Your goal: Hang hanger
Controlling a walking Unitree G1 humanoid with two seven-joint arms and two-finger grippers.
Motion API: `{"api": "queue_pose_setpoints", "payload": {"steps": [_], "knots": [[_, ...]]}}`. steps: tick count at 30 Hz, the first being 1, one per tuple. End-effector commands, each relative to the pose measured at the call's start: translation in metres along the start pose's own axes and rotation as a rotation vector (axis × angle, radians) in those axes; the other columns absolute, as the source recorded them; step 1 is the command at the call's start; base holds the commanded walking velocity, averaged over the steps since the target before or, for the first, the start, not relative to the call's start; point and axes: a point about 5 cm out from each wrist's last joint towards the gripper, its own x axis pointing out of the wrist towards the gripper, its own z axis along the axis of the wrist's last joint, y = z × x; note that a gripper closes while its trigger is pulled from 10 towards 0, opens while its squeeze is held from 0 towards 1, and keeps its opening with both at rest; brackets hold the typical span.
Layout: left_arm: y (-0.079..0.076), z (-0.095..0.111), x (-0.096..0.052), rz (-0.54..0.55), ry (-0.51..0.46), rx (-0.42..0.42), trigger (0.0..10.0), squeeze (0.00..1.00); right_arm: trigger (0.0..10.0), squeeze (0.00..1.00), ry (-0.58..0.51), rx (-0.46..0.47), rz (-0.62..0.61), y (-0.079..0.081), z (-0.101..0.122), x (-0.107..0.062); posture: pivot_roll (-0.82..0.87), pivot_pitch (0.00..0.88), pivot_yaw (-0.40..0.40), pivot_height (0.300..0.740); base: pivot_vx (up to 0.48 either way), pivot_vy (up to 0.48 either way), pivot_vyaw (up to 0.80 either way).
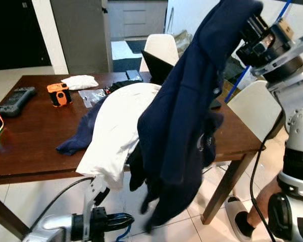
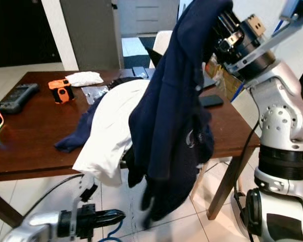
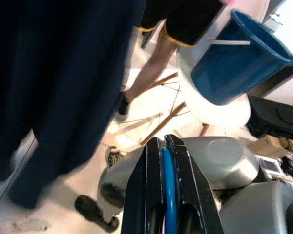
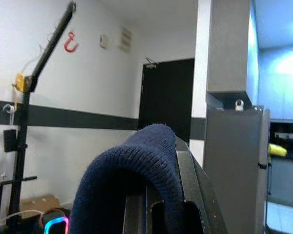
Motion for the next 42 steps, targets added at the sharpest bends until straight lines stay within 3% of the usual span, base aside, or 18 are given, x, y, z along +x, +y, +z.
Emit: {"api": "queue_pose_setpoints", "payload": {"steps": [1, 4, 6, 7, 8, 10, 11, 13, 14, 21, 27, 42], "knots": [[-0.005, 0.020, -0.006, -0.038, 0.007, 0.081, 10.0, 0.00, 10.0, 0.00, -0.010, -0.032, -0.013, 0.003, 0.003, 0.009, -0.01, 0.000, -0.039, 0.740, 0.000, 0.000, 0.00], [-0.006, 0.037, -0.008, -0.028, -0.003, 0.154, 10.0, 0.00, 10.0, 0.00, 0.003, -0.041, -0.033, 0.003, -0.001, 0.012, -0.01, 0.000, -0.042, 0.740, 0.000, 0.000, 0.00], [-0.015, 0.071, -0.012, -0.037, -0.027, 0.293, 10.0, 0.00, 10.0, 0.00, 0.011, -0.049, -0.066, 0.002, -0.005, 0.018, -0.01, 0.000, -0.046, 0.740, 0.000, 0.000, 0.00], [-0.015, 0.071, -0.012, -0.037, -0.027, 0.293, 10.0, 0.00, 10.0, 0.00, 0.011, -0.049, -0.066, 0.002, -0.005, 0.018, -0.01, 0.000, -0.046, 0.740, 0.000, 0.000, 0.00], [-0.022, 0.088, -0.016, -0.051, -0.040, 0.359, 10.0, 0.00, 10.0, 0.00, 0.002, -0.050, -0.077, 0.001, -0.004, 0.022, 0.00, 0.000, -0.049, 0.740, 0.330, 0.000, 0.00], [-0.022, 0.088, -0.016, -0.051, -0.040, 0.359, 10.0, 0.00, 10.0, 0.00, 0.002, -0.050, -0.077, 0.001, -0.004, 0.022, 0.00, 0.000, -0.049, 0.740, 0.330, 0.000, 0.00], [-0.027, 0.100, -0.019, -0.062, -0.045, 0.408, 10.0, 0.00, 10.0, 0.00, -0.006, -0.050, -0.081, 0.000, -0.003, 0.025, 0.00, 0.000, -0.050, 0.740, 0.364, 0.000, 0.00], [-0.036, 0.116, -0.026, -0.082, -0.022, 0.481, 10.0, 0.00, 10.0, 0.00, -0.022, -0.055, -0.042, 0.002, 0.002, 0.036, 0.01, 0.000, -0.051, 0.740, 0.394, 0.000, 0.00], [-0.041, 0.124, -0.029, -0.096, -0.009, 0.509, 10.0, 0.00, 10.0, 0.00, -0.038, -0.059, 0.042, 0.009, 0.009, 0.045, 0.01, 0.000, -0.051, 0.740, 0.398, 0.000, 0.00], [-0.045, 0.130, -0.028, -0.107, -0.018, 0.519, 10.0, 0.00, 10.0, 0.00, -0.086, -0.056, 0.145, 0.022, 0.023, 0.056, 0.01, 0.000, -0.056, 0.740, 0.395, 0.000, 0.00], [-0.053, 0.130, -0.020, -0.138, -0.030, 0.509, 10.0, 0.00, 10.0, 0.00, -0.240, -0.001, 0.250, 0.040, 0.057, 0.081, 0.01, 0.000, -0.061, 0.740, 0.393, 0.000, 0.00], [-0.063, 0.133, -0.007, -0.192, -0.067, 0.485, 10.0, 0.00, 10.0, 0.00, -0.328, 0.021, 0.324, 0.055, 0.076, 0.104, 0.01, 0.000, -0.062, 0.740, 0.396, 0.000, 0.00]]}}
